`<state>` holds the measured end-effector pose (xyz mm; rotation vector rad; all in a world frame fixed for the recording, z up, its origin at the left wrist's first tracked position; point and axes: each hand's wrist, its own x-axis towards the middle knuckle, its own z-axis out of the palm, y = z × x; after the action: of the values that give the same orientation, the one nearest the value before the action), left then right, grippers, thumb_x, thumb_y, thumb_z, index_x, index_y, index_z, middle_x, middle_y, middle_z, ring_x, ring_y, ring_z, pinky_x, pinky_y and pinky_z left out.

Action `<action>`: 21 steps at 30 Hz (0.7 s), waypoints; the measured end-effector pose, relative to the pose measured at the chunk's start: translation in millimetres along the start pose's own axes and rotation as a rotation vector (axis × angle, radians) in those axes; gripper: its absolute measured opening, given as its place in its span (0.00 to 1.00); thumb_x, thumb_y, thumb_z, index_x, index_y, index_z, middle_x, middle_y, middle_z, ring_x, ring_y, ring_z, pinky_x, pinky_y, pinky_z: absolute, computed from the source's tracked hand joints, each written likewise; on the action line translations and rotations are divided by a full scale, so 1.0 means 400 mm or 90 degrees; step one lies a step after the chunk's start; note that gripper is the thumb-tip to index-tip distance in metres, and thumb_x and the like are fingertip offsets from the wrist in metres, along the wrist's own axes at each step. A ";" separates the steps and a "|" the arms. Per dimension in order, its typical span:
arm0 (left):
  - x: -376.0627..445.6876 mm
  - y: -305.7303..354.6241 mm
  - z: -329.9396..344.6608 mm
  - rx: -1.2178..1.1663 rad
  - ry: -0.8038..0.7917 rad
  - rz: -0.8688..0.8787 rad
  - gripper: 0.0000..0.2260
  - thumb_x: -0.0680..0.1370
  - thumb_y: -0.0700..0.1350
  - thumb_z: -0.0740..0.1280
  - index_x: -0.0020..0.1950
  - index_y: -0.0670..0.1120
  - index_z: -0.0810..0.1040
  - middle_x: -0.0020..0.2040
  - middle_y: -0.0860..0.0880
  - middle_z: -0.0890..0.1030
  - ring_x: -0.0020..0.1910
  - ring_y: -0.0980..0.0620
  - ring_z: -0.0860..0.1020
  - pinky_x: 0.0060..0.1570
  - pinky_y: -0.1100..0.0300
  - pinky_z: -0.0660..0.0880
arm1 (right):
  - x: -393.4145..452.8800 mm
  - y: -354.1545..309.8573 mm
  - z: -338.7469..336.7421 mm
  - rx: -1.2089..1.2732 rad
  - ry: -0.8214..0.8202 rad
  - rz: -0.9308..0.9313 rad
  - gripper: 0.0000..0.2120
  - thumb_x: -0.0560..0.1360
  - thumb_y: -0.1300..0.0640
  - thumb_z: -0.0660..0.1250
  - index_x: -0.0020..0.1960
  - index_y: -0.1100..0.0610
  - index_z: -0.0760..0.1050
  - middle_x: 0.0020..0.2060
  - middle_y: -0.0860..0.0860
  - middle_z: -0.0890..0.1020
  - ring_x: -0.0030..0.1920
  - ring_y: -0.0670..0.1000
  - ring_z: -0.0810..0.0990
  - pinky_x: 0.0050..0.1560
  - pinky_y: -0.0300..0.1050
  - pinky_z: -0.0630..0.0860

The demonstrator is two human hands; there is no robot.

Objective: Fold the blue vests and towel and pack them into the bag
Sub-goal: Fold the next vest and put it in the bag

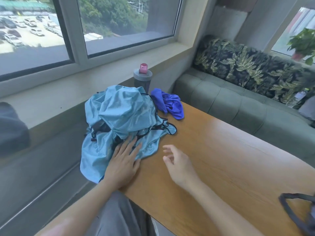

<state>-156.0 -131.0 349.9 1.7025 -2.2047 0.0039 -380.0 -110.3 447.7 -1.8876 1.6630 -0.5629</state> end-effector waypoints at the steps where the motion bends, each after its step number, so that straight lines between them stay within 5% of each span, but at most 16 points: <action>1: 0.001 0.002 -0.001 -0.008 0.006 0.002 0.26 0.82 0.55 0.58 0.80 0.52 0.65 0.81 0.50 0.61 0.82 0.49 0.54 0.77 0.50 0.53 | 0.038 -0.030 0.009 -0.020 0.012 -0.031 0.17 0.83 0.53 0.60 0.72 0.46 0.69 0.65 0.42 0.75 0.62 0.43 0.75 0.64 0.47 0.75; 5: 0.000 0.003 0.000 -0.033 0.025 0.009 0.24 0.81 0.52 0.63 0.77 0.51 0.69 0.80 0.49 0.65 0.81 0.48 0.57 0.77 0.46 0.58 | 0.191 -0.162 0.061 -0.125 0.043 -0.216 0.29 0.82 0.59 0.63 0.79 0.44 0.57 0.74 0.49 0.65 0.72 0.53 0.66 0.64 0.52 0.73; 8: 0.002 0.004 0.001 -0.026 0.038 0.019 0.20 0.80 0.50 0.64 0.72 0.49 0.73 0.76 0.47 0.70 0.79 0.46 0.61 0.76 0.45 0.62 | 0.294 -0.246 0.109 -0.380 0.045 -0.340 0.43 0.77 0.67 0.65 0.80 0.40 0.48 0.81 0.56 0.50 0.78 0.62 0.55 0.60 0.53 0.74; 10: 0.002 0.003 0.002 -0.024 0.061 0.026 0.20 0.80 0.48 0.66 0.71 0.49 0.74 0.76 0.46 0.69 0.79 0.46 0.62 0.76 0.45 0.62 | 0.345 -0.283 0.130 -0.536 0.042 -0.345 0.38 0.77 0.65 0.65 0.79 0.43 0.54 0.81 0.56 0.47 0.80 0.63 0.49 0.61 0.53 0.72; 12: 0.001 0.004 0.000 -0.035 0.096 0.034 0.23 0.78 0.45 0.70 0.73 0.49 0.72 0.79 0.45 0.65 0.81 0.46 0.58 0.76 0.44 0.60 | 0.375 -0.300 0.136 -0.576 0.064 -0.379 0.24 0.76 0.64 0.68 0.69 0.51 0.70 0.77 0.58 0.63 0.78 0.62 0.58 0.60 0.55 0.72; 14: -0.006 0.009 -0.008 -0.040 0.122 0.031 0.29 0.77 0.43 0.71 0.77 0.52 0.67 0.82 0.47 0.59 0.83 0.47 0.53 0.77 0.43 0.55 | 0.380 -0.298 0.126 -0.536 0.138 -0.414 0.12 0.67 0.67 0.75 0.48 0.56 0.79 0.52 0.56 0.82 0.58 0.59 0.78 0.46 0.51 0.76; 16: -0.013 0.016 -0.015 -0.032 0.141 0.004 0.36 0.78 0.42 0.71 0.82 0.56 0.60 0.84 0.49 0.53 0.83 0.47 0.50 0.78 0.42 0.50 | 0.379 -0.263 0.096 -0.429 0.176 -0.410 0.10 0.65 0.67 0.74 0.39 0.57 0.76 0.37 0.53 0.80 0.43 0.58 0.79 0.35 0.46 0.70; 18: -0.018 0.017 -0.015 -0.026 0.174 -0.018 0.42 0.76 0.43 0.74 0.83 0.58 0.54 0.84 0.49 0.51 0.83 0.47 0.49 0.78 0.41 0.49 | 0.359 -0.220 0.046 -0.287 0.182 -0.317 0.04 0.73 0.65 0.67 0.44 0.57 0.77 0.40 0.53 0.81 0.46 0.57 0.78 0.37 0.46 0.70; 21: -0.020 0.006 -0.002 -0.045 0.233 -0.047 0.45 0.75 0.47 0.76 0.84 0.56 0.51 0.84 0.46 0.50 0.83 0.44 0.49 0.79 0.40 0.48 | 0.291 -0.152 -0.046 -0.037 0.166 -0.159 0.11 0.78 0.63 0.61 0.50 0.53 0.81 0.41 0.46 0.83 0.44 0.46 0.79 0.44 0.44 0.75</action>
<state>-156.1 -122.7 348.9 1.5969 -1.8534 0.2007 -329.2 -223.0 495.6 -2.1572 1.6242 -0.9038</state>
